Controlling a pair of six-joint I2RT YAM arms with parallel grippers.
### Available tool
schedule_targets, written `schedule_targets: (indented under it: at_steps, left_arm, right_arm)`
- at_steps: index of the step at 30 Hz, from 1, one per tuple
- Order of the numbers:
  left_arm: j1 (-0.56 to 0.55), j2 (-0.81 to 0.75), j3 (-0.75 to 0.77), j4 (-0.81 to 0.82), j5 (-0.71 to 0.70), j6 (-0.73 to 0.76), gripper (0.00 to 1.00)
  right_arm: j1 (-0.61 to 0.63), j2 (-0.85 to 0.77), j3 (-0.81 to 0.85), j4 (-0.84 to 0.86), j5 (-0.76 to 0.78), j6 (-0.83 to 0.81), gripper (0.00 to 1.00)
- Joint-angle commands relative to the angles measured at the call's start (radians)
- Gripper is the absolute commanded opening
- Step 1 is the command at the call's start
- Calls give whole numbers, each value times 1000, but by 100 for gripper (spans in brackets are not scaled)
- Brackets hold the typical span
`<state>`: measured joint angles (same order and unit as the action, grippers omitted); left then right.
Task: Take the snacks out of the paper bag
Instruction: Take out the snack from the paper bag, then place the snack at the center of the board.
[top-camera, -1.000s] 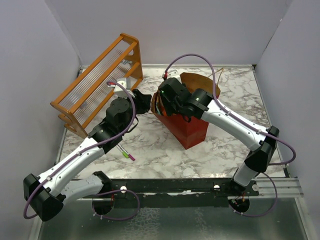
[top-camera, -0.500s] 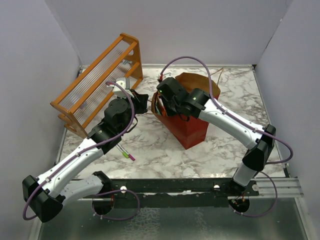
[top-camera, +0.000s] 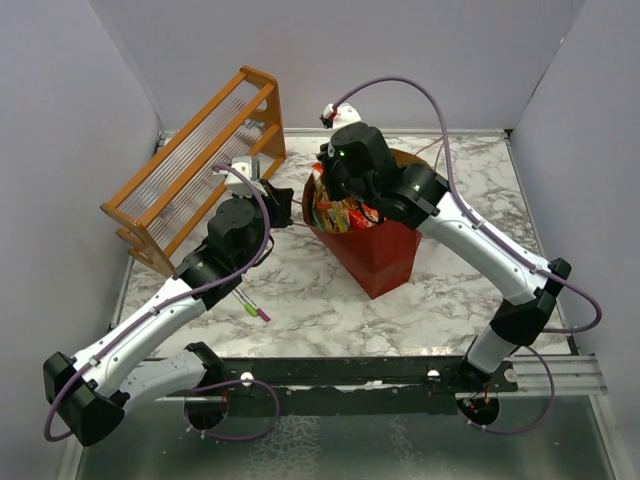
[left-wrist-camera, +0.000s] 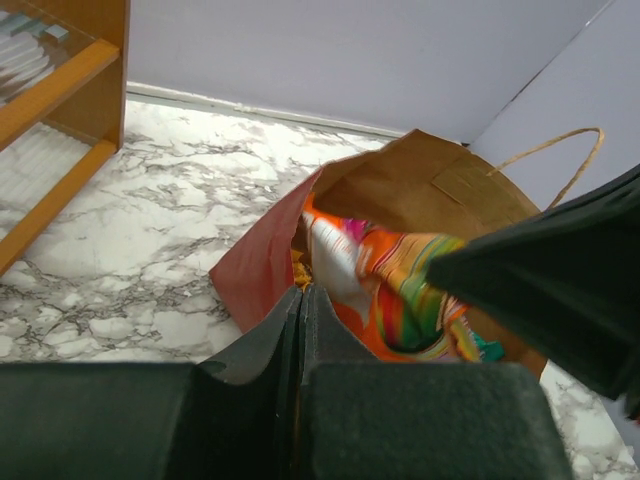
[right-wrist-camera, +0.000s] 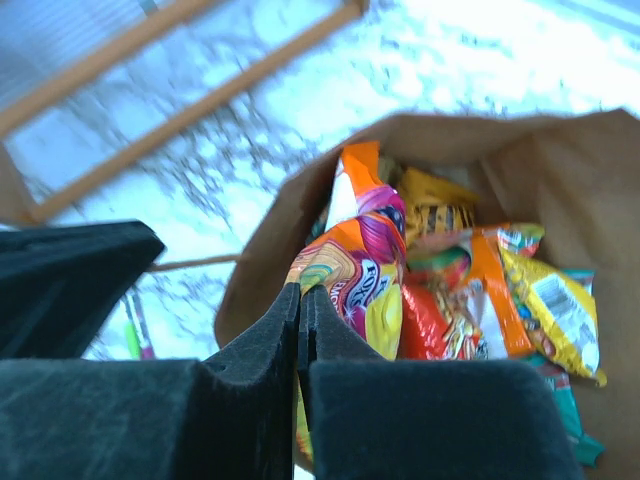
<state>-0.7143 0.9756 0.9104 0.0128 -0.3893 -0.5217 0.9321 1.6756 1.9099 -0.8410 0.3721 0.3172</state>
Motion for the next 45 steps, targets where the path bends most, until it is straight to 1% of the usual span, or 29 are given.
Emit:
schedule_targets:
  at_steps: [1, 8, 12, 14, 18, 21, 24, 27, 31, 33, 37, 39, 42, 44, 45]
  left_arm:
    - [4, -52, 25, 11, -101, 30, 0]
    - [23, -78, 27, 12, -174, 62, 0]
    - [56, -94, 30, 11, -201, 79, 0]
    - [80, -101, 28, 12, -212, 79, 0]
    - [115, -106, 21, 18, -199, 68, 0]
    - [131, -98, 24, 16, -183, 63, 0]
    - [137, -94, 24, 15, -177, 65, 0]
    - [139, -96, 26, 14, -181, 70, 0]
    - [139, -106, 23, 25, -183, 82, 0]
    - [141, -109, 22, 27, -186, 88, 0]
    - [141, -107, 20, 29, -196, 96, 0]
    - [141, -102, 17, 33, -199, 99, 0]
    - [141, -90, 17, 32, -201, 101, 0]
    - [140, -82, 19, 32, -201, 100, 0]
    - [141, -80, 18, 32, -201, 101, 0]
  right_arm:
    - [-3, -60, 70, 164, 19, -42, 1]
    - [-2, -122, 62, 295, 29, -89, 1]
    - [-2, -166, 67, 334, 30, -113, 1]
    - [-3, -211, 41, 355, 38, -121, 1]
    - [-3, -358, -111, 451, 46, -133, 1]
    - [-2, -500, -263, 526, 68, -140, 1]
    - [-1, -664, -448, 581, 113, -140, 1]
    - [-2, -799, -572, 548, 227, -140, 1]
    - [-2, -942, -697, 409, 395, -97, 1]
    - [-2, -1007, -778, 370, 471, -54, 1]
    - [-2, -1109, -962, 378, 601, 54, 1]
    - [-2, -1128, -1052, 432, 667, 73, 1]
    - [-2, -1098, -1166, 540, 762, 63, 1]
    - [-3, -1047, -1197, 567, 803, 85, 1]
    - [-3, -1019, -1203, 557, 830, 126, 1]
